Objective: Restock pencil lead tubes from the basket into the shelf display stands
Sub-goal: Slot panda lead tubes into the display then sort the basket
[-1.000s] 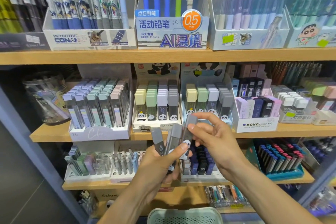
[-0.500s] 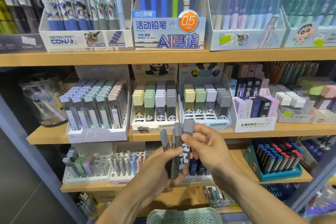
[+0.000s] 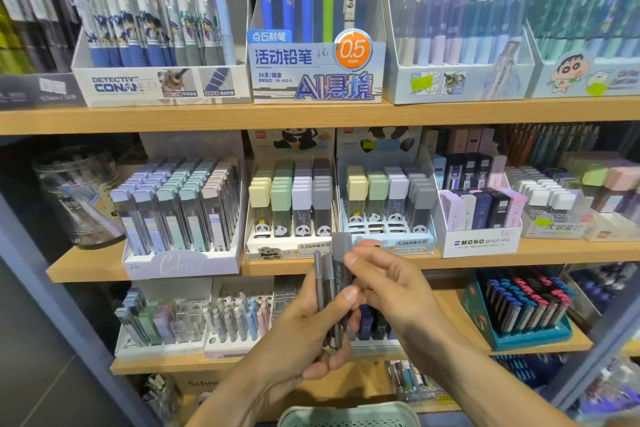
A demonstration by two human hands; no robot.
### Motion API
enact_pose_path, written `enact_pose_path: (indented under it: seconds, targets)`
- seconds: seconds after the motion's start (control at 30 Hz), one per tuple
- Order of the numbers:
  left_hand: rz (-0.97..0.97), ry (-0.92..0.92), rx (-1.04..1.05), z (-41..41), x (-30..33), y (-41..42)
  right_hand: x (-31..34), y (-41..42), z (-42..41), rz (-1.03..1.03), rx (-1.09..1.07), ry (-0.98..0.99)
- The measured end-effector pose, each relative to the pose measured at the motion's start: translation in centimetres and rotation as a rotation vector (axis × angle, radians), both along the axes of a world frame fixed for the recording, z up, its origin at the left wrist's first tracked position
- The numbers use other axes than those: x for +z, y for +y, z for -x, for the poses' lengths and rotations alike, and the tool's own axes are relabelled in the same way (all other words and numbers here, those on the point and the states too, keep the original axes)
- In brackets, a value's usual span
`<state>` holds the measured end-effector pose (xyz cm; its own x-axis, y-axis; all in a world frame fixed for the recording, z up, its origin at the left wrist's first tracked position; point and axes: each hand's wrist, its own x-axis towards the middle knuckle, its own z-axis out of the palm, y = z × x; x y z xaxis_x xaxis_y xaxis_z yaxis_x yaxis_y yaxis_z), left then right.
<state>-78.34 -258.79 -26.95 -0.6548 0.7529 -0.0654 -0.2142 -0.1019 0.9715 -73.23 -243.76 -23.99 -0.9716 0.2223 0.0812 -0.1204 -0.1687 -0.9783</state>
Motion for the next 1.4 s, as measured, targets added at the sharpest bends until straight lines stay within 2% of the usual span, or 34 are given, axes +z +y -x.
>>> enact_pose_path:
  seconds: [0.13, 0.27, 0.57, 0.8, 0.93, 1.07, 1.27, 1.4]
  targets:
    - [0.005, 0.052, 0.048, 0.0, 0.0, 0.3, 0.2, 0.2, -0.2, -0.065, -0.013, 0.037]
    - [0.105, 0.159, 0.116, 0.1, 0.6, 0.6, -0.3, 0.5, 0.0, -0.069, -0.061, 0.028]
    - [0.165, 0.132, 0.071, 0.0, 0.4, 0.5, -0.9, -0.1, 0.2, -0.280, -0.107, 0.077]
    - [0.211, 0.121, 0.062, 0.2, 0.1, 0.4, -0.7, -1.6, 0.2, -0.288, -0.059, -0.064]
    - [0.107, 0.064, 0.077, 0.3, 0.6, 0.1, -0.4, -1.1, 0.8, -0.202, -0.067, -0.030]
    - [-0.034, -0.109, 0.117, 0.5, 0.6, -0.4, 0.1, 0.0, 1.5, -0.124, 0.005, -0.021]
    - [-0.057, -0.071, 0.103, 0.4, 0.7, -0.5, 0.0, 0.3, 1.5, -0.178, 0.135, -0.011]
    - [-0.133, -0.137, 0.102, 0.2, 0.9, -0.5, 0.1, 0.6, 1.3, -0.191, 0.120, 0.020]
